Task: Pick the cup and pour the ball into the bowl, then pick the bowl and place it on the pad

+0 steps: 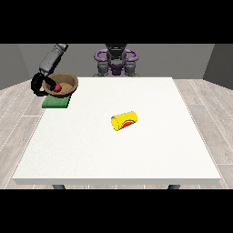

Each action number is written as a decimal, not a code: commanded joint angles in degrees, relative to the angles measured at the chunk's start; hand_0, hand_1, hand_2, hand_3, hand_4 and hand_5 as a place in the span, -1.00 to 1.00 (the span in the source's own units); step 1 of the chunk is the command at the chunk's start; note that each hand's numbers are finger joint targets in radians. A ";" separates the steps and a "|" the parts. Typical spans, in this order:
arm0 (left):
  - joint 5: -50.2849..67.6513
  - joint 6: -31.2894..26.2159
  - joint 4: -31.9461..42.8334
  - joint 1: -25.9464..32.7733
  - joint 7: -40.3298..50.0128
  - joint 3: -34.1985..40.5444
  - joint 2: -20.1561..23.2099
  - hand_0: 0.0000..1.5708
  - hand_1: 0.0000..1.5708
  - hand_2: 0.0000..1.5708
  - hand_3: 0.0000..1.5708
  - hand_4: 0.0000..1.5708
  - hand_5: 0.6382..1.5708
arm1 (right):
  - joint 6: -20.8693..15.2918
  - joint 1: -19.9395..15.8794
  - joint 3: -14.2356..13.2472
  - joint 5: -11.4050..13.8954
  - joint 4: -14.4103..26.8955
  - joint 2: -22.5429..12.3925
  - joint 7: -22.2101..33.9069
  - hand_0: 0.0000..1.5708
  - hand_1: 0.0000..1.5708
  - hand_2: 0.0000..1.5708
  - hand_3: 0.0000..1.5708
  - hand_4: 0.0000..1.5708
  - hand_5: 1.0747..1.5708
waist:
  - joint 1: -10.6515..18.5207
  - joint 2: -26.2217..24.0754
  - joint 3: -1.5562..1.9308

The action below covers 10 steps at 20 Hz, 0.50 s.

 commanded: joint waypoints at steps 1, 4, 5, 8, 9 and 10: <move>1.30 -0.98 -0.94 -1.40 -0.04 1.14 2.41 -1.00 -1.00 -1.00 -1.00 -0.81 0.92 | 4.12 -1.93 -2.88 -1.72 3.80 -4.21 -3.98 1.00 1.00 1.00 0.10 0.64 0.88 | 0.54 5.03 0.00; 2.16 -0.49 -5.22 -2.41 2.36 0.49 2.94 -1.00 -1.00 -1.00 -1.00 -0.84 0.92 | 3.45 -2.48 -3.41 0.05 7.51 -6.97 -7.47 1.00 1.00 1.00 -0.25 0.65 0.93 | 1.97 5.84 0.05; 2.97 1.85 -7.91 -3.78 4.61 0.10 1.66 -1.00 -1.00 -1.00 -1.00 -0.84 0.92 | 2.50 -3.95 -3.88 0.56 9.60 -7.89 -8.26 1.00 1.00 1.00 -0.51 0.65 0.91 | 2.47 7.13 0.12; 4.03 3.23 -10.08 -3.48 7.27 0.21 1.75 -1.00 -1.00 -1.00 -1.00 -1.00 0.93 | 3.02 -2.36 -3.34 1.14 11.95 -5.98 -12.60 1.00 1.00 1.00 -0.74 0.63 0.93 | 1.68 6.81 0.09; 4.68 1.75 -10.57 -3.18 7.18 0.40 2.39 -1.00 -1.00 -1.00 -1.00 -1.00 0.92 | 3.36 -4.70 -5.26 -0.14 13.06 -8.84 -10.50 1.00 1.00 1.00 -0.59 0.63 0.94 | 3.04 6.84 0.06; 4.75 3.18 -11.20 -2.62 9.00 -0.63 0.71 -1.00 -1.00 -1.00 -1.00 -1.00 0.91 | 3.62 -4.18 -3.54 1.24 13.36 -7.85 -10.11 1.00 1.00 1.00 -0.27 0.59 0.95 | 2.58 4.79 0.04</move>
